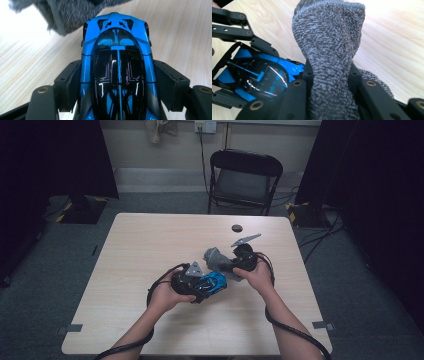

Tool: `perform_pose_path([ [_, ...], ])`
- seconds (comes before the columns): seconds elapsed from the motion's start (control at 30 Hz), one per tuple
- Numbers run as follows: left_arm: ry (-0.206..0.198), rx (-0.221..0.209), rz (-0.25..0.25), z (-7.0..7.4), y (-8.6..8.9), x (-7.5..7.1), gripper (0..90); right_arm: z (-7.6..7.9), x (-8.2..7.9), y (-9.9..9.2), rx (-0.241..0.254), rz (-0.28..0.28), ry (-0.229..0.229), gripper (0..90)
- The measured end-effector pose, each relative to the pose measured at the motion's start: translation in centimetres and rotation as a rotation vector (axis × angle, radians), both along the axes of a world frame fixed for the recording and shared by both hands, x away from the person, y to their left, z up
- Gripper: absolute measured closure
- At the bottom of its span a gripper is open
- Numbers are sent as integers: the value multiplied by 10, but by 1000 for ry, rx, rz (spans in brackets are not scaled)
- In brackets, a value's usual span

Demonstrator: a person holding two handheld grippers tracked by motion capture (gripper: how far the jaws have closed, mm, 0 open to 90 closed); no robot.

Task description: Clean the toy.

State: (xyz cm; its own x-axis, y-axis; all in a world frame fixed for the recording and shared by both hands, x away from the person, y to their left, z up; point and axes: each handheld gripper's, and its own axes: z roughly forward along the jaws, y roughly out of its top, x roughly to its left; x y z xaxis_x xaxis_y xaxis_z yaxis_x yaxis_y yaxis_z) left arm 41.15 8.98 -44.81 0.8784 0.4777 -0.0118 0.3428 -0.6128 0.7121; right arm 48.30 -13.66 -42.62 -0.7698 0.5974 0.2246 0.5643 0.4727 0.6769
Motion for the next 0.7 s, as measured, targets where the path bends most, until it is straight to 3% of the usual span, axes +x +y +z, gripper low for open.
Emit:
perform_pose_path([
  [0.23, -4, 7, 20, 1, 7, 3, 280, -4, -1, 0, 1, 23, 20, 694],
  [0.7, -2, 4, 41, 3, 11, 6, 280, -9, -3, -9, 9, 4, 30, 692],
])
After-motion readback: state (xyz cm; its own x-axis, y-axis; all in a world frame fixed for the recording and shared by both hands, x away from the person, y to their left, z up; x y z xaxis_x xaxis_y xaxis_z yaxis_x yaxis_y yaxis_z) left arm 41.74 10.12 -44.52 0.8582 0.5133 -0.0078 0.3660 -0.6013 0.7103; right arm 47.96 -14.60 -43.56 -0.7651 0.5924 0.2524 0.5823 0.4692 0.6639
